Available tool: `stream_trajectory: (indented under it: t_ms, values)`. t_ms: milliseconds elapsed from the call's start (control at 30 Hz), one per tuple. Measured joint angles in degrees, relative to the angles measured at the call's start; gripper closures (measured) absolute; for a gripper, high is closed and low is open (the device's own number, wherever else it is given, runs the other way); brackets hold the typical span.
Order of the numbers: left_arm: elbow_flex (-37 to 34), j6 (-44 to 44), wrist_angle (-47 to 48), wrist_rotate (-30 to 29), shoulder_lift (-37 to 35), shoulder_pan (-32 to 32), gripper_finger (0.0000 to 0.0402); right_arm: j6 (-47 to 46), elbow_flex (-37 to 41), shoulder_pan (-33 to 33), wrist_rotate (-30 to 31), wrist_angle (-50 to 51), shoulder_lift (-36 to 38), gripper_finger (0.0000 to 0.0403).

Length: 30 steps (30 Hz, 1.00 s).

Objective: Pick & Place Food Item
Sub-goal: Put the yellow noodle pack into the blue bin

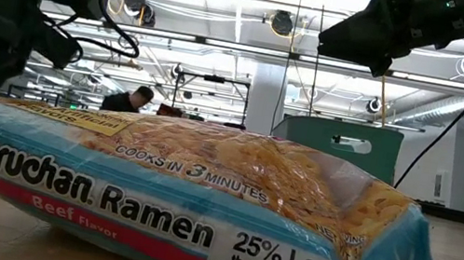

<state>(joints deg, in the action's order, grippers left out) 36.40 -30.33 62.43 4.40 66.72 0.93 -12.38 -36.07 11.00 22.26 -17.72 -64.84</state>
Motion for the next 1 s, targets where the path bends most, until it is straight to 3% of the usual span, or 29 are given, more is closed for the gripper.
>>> stream_trajectory:
  t_ms: [133,267,533,733,1000]
  values:
    - [0.0,-1.11,0.02,-1.71,0.0,-0.02,0.0217,0.0,0.0,0.0,0.02,0.0,0.0,0.0261]
    - [0.0,-7.72,0.02,-6.1,0.0,0.0,0.028,0.0,0.0,0.01,0.02,0.02,0.0,0.0261]
    - [0.54,-7.17,0.29,-5.61,-0.01,0.0,0.039,0.0,0.0,-0.01,-0.01,0.02,0.0,0.0261]
    - [5.6,-7.83,2.95,-7.42,-2.69,-0.78,0.0397,0.0,0.0,-0.01,-0.03,0.02,0.0,0.0261]
    - [20.3,-7.9,8.68,-15.86,-6.13,-4.86,0.0398,0.0,0.0,-0.01,-0.04,0.0,0.0,0.0261]
